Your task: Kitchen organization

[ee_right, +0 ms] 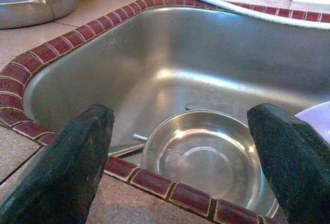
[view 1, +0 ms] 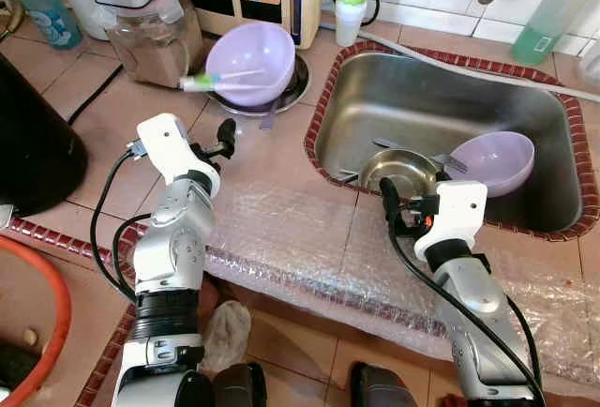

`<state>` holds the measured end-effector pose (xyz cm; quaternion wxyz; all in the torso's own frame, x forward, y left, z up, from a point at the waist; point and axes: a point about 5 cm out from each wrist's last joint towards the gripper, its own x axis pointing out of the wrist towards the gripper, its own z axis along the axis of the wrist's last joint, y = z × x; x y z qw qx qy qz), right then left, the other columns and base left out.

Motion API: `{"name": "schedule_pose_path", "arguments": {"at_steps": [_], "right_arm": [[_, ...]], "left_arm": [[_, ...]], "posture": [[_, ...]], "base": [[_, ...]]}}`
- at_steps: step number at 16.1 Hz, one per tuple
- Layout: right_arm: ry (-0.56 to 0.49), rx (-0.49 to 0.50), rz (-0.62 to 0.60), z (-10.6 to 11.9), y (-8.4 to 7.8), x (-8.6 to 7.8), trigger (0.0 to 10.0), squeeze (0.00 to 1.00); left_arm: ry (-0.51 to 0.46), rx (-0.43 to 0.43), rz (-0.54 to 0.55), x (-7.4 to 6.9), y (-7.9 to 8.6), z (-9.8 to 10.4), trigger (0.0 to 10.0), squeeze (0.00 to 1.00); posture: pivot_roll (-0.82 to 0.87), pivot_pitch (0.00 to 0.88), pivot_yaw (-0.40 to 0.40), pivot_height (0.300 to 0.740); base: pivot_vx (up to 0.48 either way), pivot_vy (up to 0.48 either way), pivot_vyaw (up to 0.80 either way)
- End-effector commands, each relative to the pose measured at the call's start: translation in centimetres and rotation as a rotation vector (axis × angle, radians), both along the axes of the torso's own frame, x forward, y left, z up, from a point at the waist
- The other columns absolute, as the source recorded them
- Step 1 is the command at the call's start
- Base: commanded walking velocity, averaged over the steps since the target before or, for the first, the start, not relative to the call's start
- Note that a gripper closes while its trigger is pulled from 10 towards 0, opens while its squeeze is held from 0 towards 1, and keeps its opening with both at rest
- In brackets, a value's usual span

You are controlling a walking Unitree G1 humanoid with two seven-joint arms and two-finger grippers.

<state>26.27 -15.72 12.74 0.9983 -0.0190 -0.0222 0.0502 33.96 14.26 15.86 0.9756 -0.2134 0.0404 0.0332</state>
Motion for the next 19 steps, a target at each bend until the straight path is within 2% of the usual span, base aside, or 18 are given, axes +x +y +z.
{"name": "schedule_pose_path", "arguments": {"at_steps": [1,5,8,12,14,19], "right_arm": [[0.041,-0.001,0.007,-0.9,0.3,-0.1,10.0,0.00],[0.043,-0.002,0.009,-1.1,0.4,-0.2,10.0,0.00],[0.043,-0.004,-0.001,-1.2,0.1,-0.3,10.0,0.00],[0.042,-0.004,-0.005,-1.1,0.1,-0.3,10.0,0.00],[0.042,-0.005,-0.010,-1.2,0.0,-0.5,10.0,0.00],[0.038,0.001,0.007,-1.1,0.1,-0.5,10.0,0.00]], "left_arm": [[0.004,-0.007,0.013,0.2,0.2,0.3,10.0,0.00],[-0.035,-0.029,0.015,2.0,0.3,2.1,10.0,0.00],[-0.041,-0.034,0.005,2.6,0.0,2.6,10.0,0.00],[-0.008,-0.051,-0.007,3.1,-0.4,1.9,10.0,0.00],[0.020,-0.069,-0.015,3.8,-0.6,1.3,10.0,0.00],[0.051,-0.102,-0.056,5.3,-1.6,1.3,10.0,0.00]], "posture": [[-0.10,0.178,0.054,0.740],[-0.11,0.182,0.060,0.740],[-0.11,0.182,0.067,0.740],[-0.12,0.186,0.073,0.740],[-0.12,0.186,0.073,0.740],[-0.15,0.174,0.080,0.740]], "base": [[0.000,0.000,0.00],[0.000,0.000,0.00],[0.000,0.000,0.00],[0.000,0.000,0.00],[0.000,0.000,0.00],[0.000,0.000,0.00]]}}
